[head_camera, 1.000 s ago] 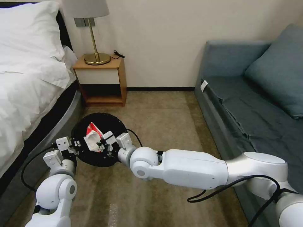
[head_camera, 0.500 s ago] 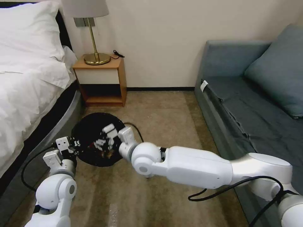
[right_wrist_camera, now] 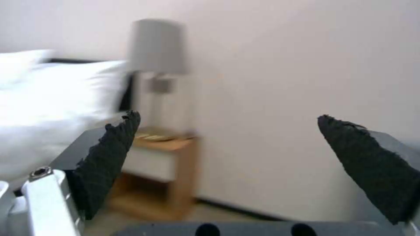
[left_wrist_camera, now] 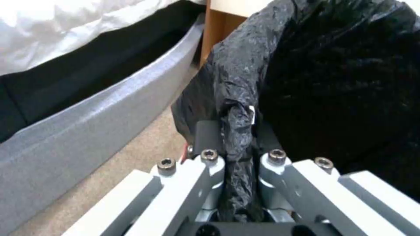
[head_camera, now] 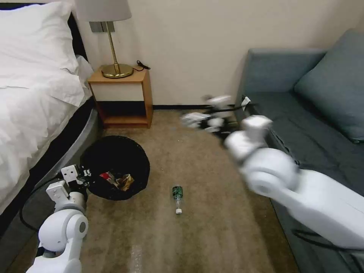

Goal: Pick up the trash bin, then pick up the garbage on the floor and place it into the trash bin.

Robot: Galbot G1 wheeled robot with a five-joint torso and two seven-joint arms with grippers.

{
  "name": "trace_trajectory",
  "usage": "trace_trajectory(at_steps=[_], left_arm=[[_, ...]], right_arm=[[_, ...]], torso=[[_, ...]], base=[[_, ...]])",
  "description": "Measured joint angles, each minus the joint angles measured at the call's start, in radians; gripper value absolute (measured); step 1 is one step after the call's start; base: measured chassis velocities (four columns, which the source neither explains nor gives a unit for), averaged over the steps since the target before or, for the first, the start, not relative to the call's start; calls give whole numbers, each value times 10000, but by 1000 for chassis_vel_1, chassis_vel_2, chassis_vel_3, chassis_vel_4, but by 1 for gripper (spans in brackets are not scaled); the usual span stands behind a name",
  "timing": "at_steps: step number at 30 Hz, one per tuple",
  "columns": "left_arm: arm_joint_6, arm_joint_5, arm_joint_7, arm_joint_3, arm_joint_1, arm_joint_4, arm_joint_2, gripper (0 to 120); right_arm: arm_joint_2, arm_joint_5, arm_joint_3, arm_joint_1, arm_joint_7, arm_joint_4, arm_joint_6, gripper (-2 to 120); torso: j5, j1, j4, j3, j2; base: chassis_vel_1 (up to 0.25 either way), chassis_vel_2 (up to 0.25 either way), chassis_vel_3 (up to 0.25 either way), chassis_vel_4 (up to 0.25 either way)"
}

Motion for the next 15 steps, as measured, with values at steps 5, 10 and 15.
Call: trace_trajectory(at_steps=[5, 10, 15], left_arm=[[-266, 46, 101, 15, 19, 145, -24, 4], [-339, 78, 169, -27, 5, 202, 17, 4], [-319, 87, 160, -65, 0, 115, 32, 4]], right_arm=[[1728, -3208, 3119, -4592, -171, 1195, 259, 100], [4217, -5903, 3270, -7001, -224, 1496, 712, 100], [6199, -7371, 2151, -7404, -335, 1229, 788, 100]], torso=[[4, 0, 5, 0, 0], [-3, -1, 3, -1, 1], [-10, -1, 11, 0, 1]], base=[[0, 0, 0, 0], [0, 0, 0, 0], [0, 0, 0, 0]])
